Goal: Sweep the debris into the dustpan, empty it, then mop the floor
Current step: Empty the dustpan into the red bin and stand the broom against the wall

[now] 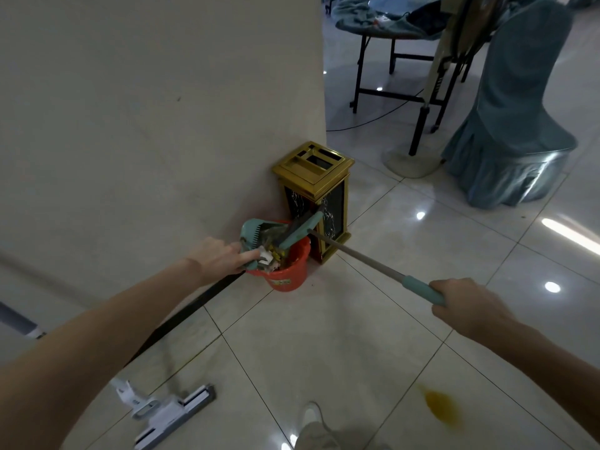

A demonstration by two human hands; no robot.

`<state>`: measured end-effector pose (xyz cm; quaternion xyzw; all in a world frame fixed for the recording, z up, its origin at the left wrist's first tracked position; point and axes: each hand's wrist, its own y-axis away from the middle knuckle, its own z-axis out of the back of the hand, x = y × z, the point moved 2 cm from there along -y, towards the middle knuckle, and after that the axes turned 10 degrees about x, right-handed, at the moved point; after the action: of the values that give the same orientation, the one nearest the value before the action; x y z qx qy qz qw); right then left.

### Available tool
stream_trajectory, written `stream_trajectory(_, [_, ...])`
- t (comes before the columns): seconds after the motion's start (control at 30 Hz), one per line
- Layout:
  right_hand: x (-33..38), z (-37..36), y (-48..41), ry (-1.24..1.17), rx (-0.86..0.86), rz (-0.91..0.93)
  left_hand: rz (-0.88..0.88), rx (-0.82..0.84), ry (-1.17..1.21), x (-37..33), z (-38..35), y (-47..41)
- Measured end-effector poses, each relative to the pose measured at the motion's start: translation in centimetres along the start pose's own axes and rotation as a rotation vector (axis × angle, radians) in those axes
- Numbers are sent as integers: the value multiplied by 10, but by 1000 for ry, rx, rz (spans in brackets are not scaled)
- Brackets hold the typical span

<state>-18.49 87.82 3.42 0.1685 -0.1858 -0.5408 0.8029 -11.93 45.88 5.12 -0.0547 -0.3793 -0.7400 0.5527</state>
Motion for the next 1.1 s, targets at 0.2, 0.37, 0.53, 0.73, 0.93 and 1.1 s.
stream_trajectory(0.2, [-9, -3, 14, 74, 3, -8, 26, 10, -61, -6, 6, 9])
stream_trajectory(0.37, [-24, -4, 23, 60, -5, -21, 39, 11, -74, -7, 7, 9])
stream_trajectory(0.53, [-29, -6, 18, -87, -33, -16, 36, 6, -62, -10, 5, 4])
stream_trajectory(0.73, [13, -20, 0, -208, 1, -6, 26, -9, -51, -12, 4, -1])
stream_trajectory(0.93, [33, -45, -5, -252, 49, -18, -30, -16, -48, -12, 8, -10])
stream_trajectory(1.1, [36, -49, 2, -241, 24, 36, -14, 4, -22, -11, 8, -17])
